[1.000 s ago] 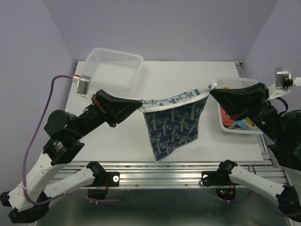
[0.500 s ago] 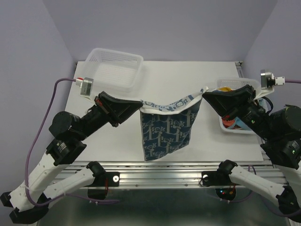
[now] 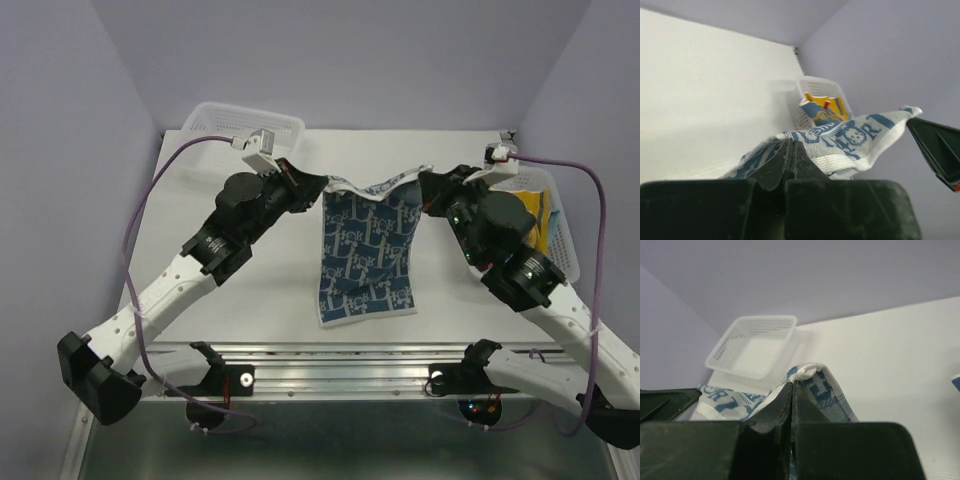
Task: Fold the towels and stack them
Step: Flatten out the crumpled towel, then fold the towel
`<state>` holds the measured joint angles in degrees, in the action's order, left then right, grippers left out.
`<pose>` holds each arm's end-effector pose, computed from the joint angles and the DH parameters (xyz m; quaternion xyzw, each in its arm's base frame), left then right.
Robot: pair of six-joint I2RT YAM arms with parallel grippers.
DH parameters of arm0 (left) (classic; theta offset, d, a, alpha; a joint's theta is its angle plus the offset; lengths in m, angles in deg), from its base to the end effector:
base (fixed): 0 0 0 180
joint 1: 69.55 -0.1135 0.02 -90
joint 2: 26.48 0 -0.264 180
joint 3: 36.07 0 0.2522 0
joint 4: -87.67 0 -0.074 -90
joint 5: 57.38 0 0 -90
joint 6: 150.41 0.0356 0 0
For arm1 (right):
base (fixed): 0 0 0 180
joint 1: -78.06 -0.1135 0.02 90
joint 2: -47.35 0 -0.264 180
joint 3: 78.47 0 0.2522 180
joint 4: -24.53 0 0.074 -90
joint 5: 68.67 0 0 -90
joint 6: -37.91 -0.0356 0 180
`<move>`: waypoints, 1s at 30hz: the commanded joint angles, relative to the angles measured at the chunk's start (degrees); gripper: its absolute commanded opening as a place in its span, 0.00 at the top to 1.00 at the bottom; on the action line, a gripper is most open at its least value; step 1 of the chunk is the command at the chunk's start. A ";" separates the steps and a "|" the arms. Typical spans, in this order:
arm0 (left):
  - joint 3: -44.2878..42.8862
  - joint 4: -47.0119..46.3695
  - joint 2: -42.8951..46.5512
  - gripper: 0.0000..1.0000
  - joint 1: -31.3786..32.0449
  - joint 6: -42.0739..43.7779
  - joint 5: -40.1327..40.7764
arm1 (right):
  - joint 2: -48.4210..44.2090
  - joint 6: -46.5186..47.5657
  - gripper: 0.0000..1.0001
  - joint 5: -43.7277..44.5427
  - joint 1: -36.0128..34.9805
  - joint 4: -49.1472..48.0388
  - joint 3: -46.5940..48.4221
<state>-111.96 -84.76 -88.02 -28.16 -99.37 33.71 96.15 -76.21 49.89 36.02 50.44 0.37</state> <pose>0.1860 -0.1630 0.4210 0.0070 0.6640 -0.4775 0.5753 0.1372 0.1008 0.4460 0.0756 0.6802 0.2465 0.6862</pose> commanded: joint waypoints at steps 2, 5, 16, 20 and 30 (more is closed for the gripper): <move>-3.87 -7.15 -6.63 1.00 -7.80 2.31 -0.81 | 6.74 7.40 0.99 14.75 -0.06 -11.25 -2.06; -5.98 -9.53 -13.49 1.00 -12.02 3.10 -5.55 | 12.89 9.09 0.99 15.57 2.73 -16.88 -1.72; -21.27 -10.95 -38.99 1.00 -17.39 6.61 -13.30 | 35.21 4.61 0.99 -7.11 20.85 -24.88 2.15; -27.59 -10.15 -46.46 1.00 -18.10 6.97 -13.65 | 42.07 1.80 0.99 -13.77 25.51 -25.94 5.14; -23.67 -9.36 -46.22 1.00 -18.36 6.27 -11.45 | 45.78 -1.45 0.99 -17.39 26.92 -20.06 5.06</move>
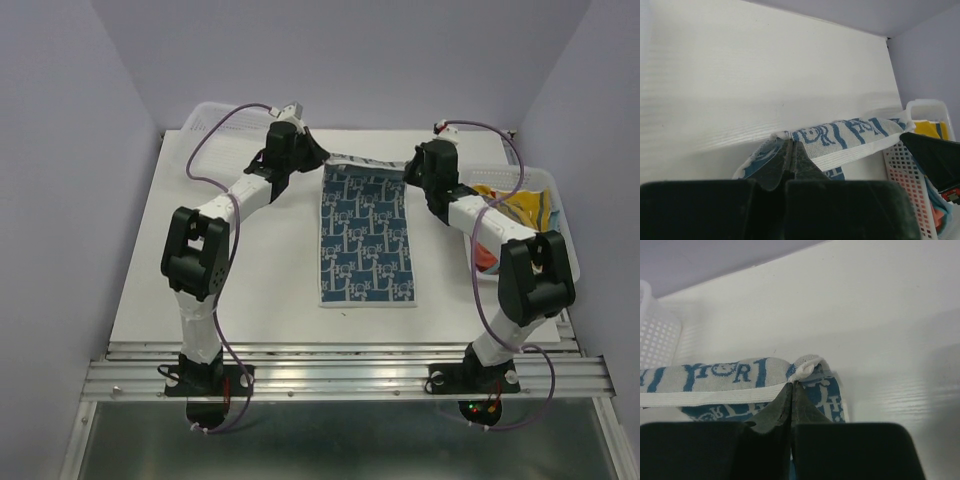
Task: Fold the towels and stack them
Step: Fold the towel
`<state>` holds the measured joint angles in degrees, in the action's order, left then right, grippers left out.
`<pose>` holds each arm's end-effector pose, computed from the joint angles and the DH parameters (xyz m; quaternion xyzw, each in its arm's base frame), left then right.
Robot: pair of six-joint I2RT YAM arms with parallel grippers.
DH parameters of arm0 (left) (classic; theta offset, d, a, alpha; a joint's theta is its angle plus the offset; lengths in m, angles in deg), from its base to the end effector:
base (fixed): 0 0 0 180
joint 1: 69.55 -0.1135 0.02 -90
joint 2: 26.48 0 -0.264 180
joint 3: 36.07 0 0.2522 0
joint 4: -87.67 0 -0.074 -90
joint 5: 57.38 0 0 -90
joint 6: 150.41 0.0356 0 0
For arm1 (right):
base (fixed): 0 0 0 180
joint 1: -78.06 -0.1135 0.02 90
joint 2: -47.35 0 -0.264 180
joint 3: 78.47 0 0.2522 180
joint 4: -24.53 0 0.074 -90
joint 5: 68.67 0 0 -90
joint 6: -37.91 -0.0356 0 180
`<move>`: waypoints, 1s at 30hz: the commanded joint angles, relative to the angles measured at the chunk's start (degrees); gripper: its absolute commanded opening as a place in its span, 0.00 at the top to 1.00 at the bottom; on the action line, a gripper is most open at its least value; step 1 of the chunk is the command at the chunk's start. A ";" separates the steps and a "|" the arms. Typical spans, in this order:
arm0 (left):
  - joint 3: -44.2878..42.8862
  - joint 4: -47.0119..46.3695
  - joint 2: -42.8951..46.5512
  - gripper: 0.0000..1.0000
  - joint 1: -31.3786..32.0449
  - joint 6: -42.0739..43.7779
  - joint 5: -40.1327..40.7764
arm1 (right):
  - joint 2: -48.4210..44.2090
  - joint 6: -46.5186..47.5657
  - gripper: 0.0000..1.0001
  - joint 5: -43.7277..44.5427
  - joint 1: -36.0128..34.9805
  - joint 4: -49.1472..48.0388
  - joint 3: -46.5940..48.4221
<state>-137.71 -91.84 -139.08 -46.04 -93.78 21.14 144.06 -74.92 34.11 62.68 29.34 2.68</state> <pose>0.4335 -0.1963 0.2877 -0.0031 0.7728 -0.3680 0.5170 0.3836 0.0974 0.2702 0.1164 0.8100 0.0994 0.5660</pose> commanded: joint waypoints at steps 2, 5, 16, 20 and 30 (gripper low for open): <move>6.55 -3.59 6.42 1.00 -0.48 0.32 0.85 | -5.54 -4.58 0.99 -2.57 0.26 1.56 -1.37; 13.31 -4.82 9.84 1.00 -0.13 -0.74 0.41 | -9.86 -6.69 0.99 -4.16 0.35 3.49 -7.60; 35.91 -9.66 23.91 1.00 4.70 -4.69 3.57 | -30.42 -12.06 0.99 -7.59 -3.95 11.32 -26.34; 41.36 -9.75 27.77 1.00 6.72 -6.27 4.89 | -34.64 -13.64 0.99 -7.15 -4.66 13.87 -30.65; 52.45 -9.93 35.33 1.00 12.00 -10.67 7.53 | -43.00 -18.04 0.99 -10.66 -6.51 16.68 -38.21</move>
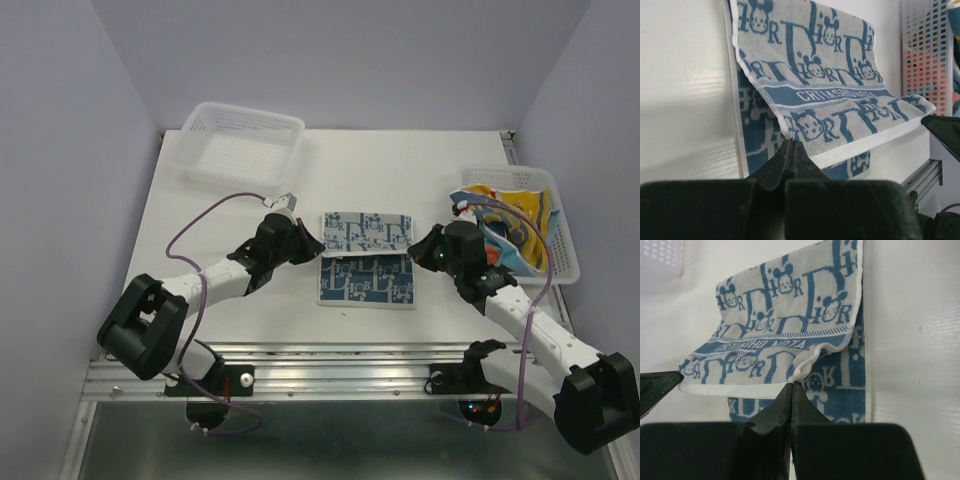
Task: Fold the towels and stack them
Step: Fold the towel
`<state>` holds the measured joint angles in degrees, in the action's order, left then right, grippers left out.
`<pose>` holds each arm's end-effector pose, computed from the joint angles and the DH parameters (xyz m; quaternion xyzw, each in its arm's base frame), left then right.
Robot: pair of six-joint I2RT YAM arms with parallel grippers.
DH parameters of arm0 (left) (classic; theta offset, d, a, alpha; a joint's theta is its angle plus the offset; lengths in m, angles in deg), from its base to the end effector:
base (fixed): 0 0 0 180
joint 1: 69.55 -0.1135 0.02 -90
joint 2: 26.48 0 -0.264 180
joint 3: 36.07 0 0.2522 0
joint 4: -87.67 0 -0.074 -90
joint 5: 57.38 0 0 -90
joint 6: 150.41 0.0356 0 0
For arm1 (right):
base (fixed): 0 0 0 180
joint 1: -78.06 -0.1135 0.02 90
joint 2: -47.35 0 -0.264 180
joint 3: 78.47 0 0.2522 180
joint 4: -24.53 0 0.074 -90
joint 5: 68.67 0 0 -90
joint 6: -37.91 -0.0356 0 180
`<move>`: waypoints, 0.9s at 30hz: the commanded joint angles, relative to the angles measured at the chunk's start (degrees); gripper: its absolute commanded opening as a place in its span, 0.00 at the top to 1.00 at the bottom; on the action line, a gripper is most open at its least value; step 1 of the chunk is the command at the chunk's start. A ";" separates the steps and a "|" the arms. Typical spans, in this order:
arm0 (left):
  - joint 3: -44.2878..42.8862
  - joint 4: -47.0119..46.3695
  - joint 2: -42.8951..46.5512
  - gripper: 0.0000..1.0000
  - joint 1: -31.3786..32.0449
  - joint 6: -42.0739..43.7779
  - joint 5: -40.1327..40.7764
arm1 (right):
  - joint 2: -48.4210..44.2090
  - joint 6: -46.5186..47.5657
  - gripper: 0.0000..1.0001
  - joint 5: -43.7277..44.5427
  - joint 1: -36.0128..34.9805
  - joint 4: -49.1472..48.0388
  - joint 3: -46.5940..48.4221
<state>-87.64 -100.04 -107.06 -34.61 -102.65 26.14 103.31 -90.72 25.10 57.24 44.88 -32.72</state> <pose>0.2430 -0.1747 0.2119 -0.0206 0.8246 -0.3879 0.4112 0.2015 0.0741 0.2319 0.1505 0.8550 0.2209 0.4445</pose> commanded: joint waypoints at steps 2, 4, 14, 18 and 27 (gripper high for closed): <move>4.48 -1.64 4.45 1.00 0.83 -2.32 2.44 | -3.93 -2.85 0.99 -2.36 -1.59 2.11 -4.03; 6.24 -1.64 5.07 1.00 1.36 -3.11 2.09 | -6.20 -3.38 0.99 -2.80 -2.03 3.34 -4.82; 8.09 -1.29 7.62 1.00 3.82 -3.82 0.77 | -12.90 -3.56 0.99 -3.51 -2.47 10.02 -4.92; 8.10 -0.50 9.91 1.00 4.52 -4.43 0.68 | -15.18 -3.38 0.99 -3.42 -2.47 12.39 -4.13; 10.20 3.72 15.45 1.00 6.46 -5.75 2.00 | -19.22 -2.85 0.99 -6.76 -2.56 16.35 -4.21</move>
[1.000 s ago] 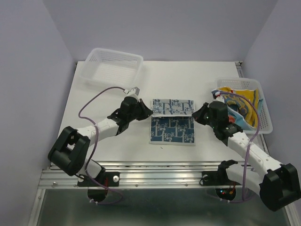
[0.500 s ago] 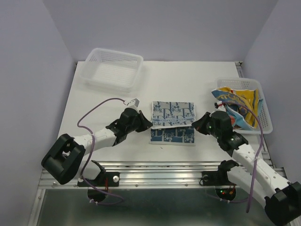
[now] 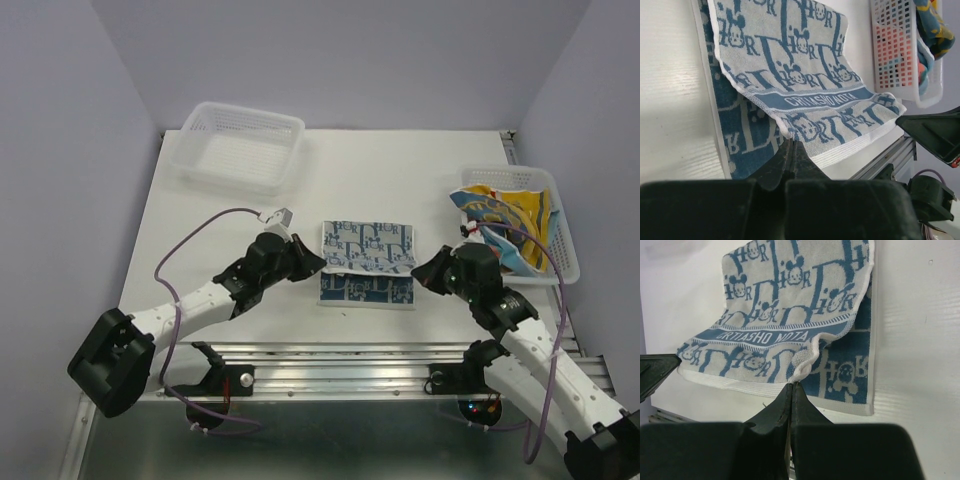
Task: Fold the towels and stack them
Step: Fold the towel
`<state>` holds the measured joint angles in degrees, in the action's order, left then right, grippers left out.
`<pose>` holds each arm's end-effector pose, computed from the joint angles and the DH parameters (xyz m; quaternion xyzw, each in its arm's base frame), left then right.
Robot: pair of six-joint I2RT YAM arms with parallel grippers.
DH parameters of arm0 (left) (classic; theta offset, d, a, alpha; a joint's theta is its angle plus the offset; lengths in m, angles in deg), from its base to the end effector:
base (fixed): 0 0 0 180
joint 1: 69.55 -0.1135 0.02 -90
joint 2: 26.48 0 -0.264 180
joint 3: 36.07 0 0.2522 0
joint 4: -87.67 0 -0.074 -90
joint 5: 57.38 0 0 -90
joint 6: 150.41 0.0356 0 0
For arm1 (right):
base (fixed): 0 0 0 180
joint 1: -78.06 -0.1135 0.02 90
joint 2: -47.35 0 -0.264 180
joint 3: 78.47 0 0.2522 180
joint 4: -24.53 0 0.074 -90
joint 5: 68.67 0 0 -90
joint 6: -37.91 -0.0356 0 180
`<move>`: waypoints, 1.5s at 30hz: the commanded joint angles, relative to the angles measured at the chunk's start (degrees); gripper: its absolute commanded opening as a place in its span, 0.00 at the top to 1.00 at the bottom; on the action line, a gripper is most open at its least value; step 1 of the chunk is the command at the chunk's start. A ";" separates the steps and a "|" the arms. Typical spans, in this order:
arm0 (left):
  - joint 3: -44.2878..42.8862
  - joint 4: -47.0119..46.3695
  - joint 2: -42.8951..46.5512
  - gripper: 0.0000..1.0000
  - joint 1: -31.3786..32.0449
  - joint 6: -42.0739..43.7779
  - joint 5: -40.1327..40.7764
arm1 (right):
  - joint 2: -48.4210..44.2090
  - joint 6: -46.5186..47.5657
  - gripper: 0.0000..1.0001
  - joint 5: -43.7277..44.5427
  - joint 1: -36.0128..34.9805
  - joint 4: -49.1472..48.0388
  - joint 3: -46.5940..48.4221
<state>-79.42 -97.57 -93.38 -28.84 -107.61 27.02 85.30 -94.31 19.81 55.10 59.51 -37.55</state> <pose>0.1884 -0.1667 0.2212 -0.0173 0.8100 -0.4345 0.3936 0.1438 0.0620 0.2308 0.1400 0.8633 0.2708 0.4021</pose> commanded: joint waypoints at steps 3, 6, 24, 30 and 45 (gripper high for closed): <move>3.12 1.34 1.24 1.00 1.13 -1.31 1.30 | -1.39 0.21 0.99 -2.52 -0.33 1.29 -0.43; 3.83 1.25 -0.16 1.00 1.48 -1.67 1.48 | -0.78 -0.14 0.99 -3.84 -0.33 0.76 -2.37; 3.84 6.43 -0.53 0.15 3.76 -1.93 2.61 | -3.32 -1.04 0.33 -6.75 -0.42 2.69 -6.95; -2.29 10.12 0.10 0.01 3.68 1.84 9.02 | 0.70 2.40 0.00 -3.15 -0.33 -0.37 -0.89; -24.54 10.30 -23.18 0.05 -6.95 14.50 6.49 | 36.63 9.61 0.00 16.10 0.28 -7.15 20.21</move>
<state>-99.39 -86.71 -113.60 -34.04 -97.69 35.91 116.78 -87.75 30.00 55.12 54.96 -23.81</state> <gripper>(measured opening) 0.967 0.998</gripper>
